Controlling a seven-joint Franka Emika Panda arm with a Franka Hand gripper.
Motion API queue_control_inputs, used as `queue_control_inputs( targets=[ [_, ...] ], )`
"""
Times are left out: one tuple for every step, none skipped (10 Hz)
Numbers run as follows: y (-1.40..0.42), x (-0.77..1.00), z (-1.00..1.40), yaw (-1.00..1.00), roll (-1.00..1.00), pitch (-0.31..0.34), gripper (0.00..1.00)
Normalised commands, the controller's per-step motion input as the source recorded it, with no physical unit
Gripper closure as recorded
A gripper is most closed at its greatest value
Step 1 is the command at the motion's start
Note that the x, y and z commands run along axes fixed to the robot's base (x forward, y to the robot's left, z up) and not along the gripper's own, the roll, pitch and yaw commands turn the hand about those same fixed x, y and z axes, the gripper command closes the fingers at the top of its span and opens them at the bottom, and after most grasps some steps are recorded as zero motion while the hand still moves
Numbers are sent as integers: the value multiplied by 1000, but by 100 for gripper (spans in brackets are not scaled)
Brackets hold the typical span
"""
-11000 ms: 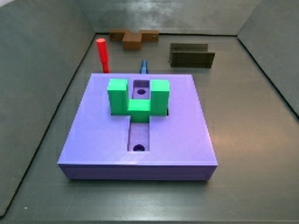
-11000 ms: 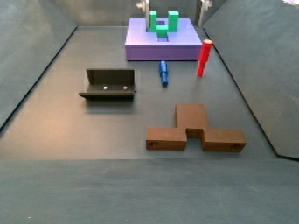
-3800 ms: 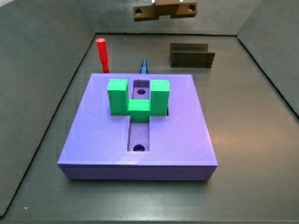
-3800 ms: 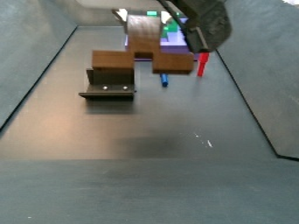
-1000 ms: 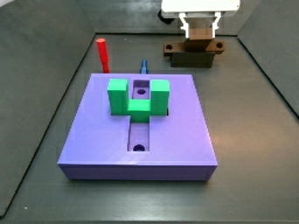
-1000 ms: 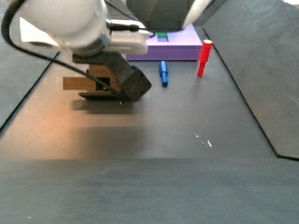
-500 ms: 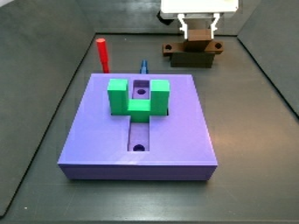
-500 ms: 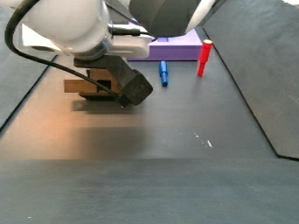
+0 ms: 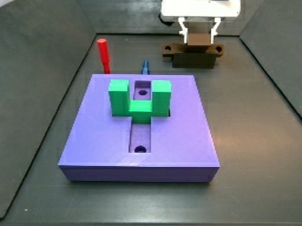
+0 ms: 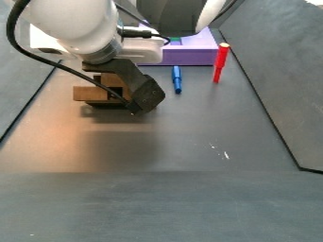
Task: Pick up the brown object. Move up. Place the brown object on the fixture. Regrasp the brown object. Move to above the board. Insert the brown object.
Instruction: Place the brown object on the fixture, then regrasp the brown object.
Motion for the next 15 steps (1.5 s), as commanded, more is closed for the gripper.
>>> queue_control_inputs(
  targets=[
    [0,0,0,0,0,0,0],
    [-114,0,423,414,383,0,0],
    [-143,0,517,420,437,0,0],
    [-211,0,591,386,677,0,0],
    [-217,114,594,326,809,31,0],
    [-217,160,563,303,949,63,0],
    [-160,243,454,237,1000,163,0],
    [-109,209,314,217,1000,211,0],
    [-83,189,249,209,1000,243,0],
    [-80,277,260,120,1000,283,0],
    [-111,354,314,0,1000,389,0],
    [-89,340,266,0,1000,406,0],
    [-69,389,189,0,1000,403,0],
    [-60,406,163,0,1000,431,0],
    [-51,400,157,0,1000,443,0]
  ],
)
